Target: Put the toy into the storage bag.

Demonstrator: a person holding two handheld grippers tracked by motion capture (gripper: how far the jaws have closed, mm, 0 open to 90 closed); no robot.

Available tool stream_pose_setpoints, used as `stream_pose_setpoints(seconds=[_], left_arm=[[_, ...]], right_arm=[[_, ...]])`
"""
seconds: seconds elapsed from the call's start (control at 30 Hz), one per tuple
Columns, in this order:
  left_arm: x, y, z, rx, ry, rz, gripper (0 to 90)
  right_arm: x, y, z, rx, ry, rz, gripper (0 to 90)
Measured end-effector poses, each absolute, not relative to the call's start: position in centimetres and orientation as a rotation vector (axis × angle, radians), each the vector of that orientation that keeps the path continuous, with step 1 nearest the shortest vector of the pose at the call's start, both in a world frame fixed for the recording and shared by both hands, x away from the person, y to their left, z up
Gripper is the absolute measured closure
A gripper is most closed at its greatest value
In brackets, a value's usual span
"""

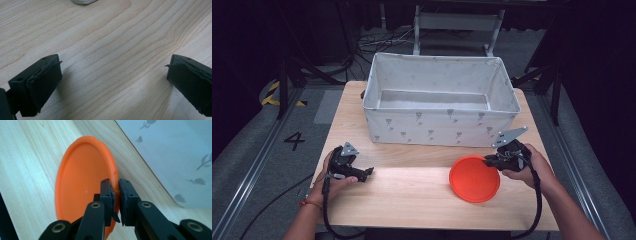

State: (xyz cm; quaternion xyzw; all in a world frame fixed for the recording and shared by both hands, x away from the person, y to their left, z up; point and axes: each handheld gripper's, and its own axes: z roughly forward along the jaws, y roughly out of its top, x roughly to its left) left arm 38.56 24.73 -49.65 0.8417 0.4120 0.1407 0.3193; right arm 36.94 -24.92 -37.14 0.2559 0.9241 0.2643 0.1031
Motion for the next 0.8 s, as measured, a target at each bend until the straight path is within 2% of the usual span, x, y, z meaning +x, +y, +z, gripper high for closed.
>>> stream_pose_setpoints(seconds=[0.8], left_arm=[[38.6, 24.7, -49.7, 2.213, 1.082, 0.373, 0.1]], right_arm=[[35.7, -25.2, -29.1, 0.571, 2.634, 0.726, 82.7]])
